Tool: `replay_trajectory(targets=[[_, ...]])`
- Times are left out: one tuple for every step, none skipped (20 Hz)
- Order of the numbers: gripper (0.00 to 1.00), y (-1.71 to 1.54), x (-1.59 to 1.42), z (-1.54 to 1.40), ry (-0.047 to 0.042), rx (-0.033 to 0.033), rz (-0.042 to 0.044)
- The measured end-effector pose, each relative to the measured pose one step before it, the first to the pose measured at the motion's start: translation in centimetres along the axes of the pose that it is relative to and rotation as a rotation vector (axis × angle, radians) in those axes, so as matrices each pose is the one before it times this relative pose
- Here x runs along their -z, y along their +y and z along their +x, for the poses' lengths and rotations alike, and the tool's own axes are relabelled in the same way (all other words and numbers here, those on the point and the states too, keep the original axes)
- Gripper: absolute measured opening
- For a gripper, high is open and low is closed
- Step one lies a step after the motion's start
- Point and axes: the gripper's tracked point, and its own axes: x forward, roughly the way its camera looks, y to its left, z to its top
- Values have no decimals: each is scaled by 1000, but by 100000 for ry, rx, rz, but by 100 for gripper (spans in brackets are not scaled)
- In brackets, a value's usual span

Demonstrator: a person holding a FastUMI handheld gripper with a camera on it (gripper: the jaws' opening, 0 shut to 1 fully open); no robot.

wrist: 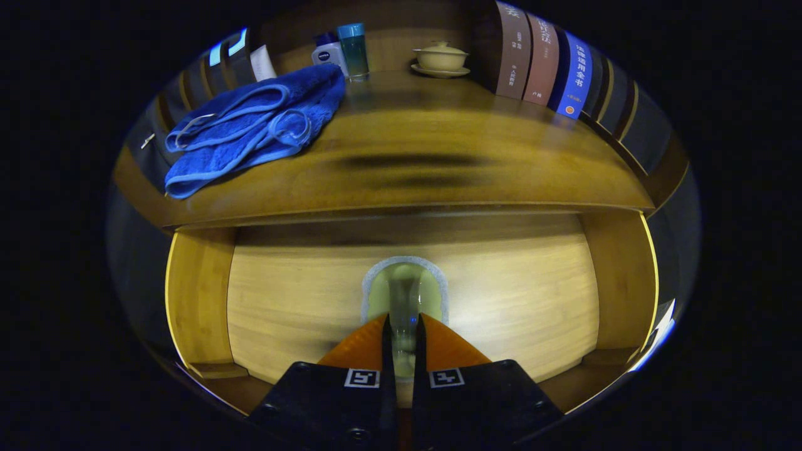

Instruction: Pull open the drawer, take out the items inside it, and place them on the countertop above the cabinet.

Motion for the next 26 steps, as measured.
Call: replay_trajectory(targets=[[14,-132,48,-724,-1816,-608,105],[14,-49,-74,-1039,-2849,-578,-113],[14,-92,-249,-1082,-3081,-179,-255],[14,19,-337,-1044,-2963,-437,-69],[14,39,-445,-1239,-3217,-399,-361],[14,32,-810,-1555,-4245,-285,-20],[14,48,-862,-1218,-3695,-307,-260],[14,192,-1196,-1374,-4405,-813,-440],[14,240,-1271,-941,-3611,-737,-591],[14,274,-1427,-750,-3426,-855,102],[14,280,-1459,-377,-2746,-727,105],[14,184,-1234,-15,-1763,-517,87],[14,192,-967,199,-699,-723,-27],[14,40,-1306,520,-745,-393,180],[13,-4,-1048,519,-389,-64,197],[14,11,-1173,598,-544,-1,35],[14,-116,-1215,836,-240,298,-53],[14,-84,-987,885,299,313,-212],[14,-167,-800,875,711,409,-22],[14,-240,-617,1182,945,718,-168],[14,-223,-506,1218,1293,357,203],[14,-149,-414,902,1453,309,54],[14,49,-430,1203,1336,-172,177],[14,-233,-218,1070,2000,513,34],[13,-290,-279,1011,1754,682,-152],[14,130,-235,910,1637,154,486]])
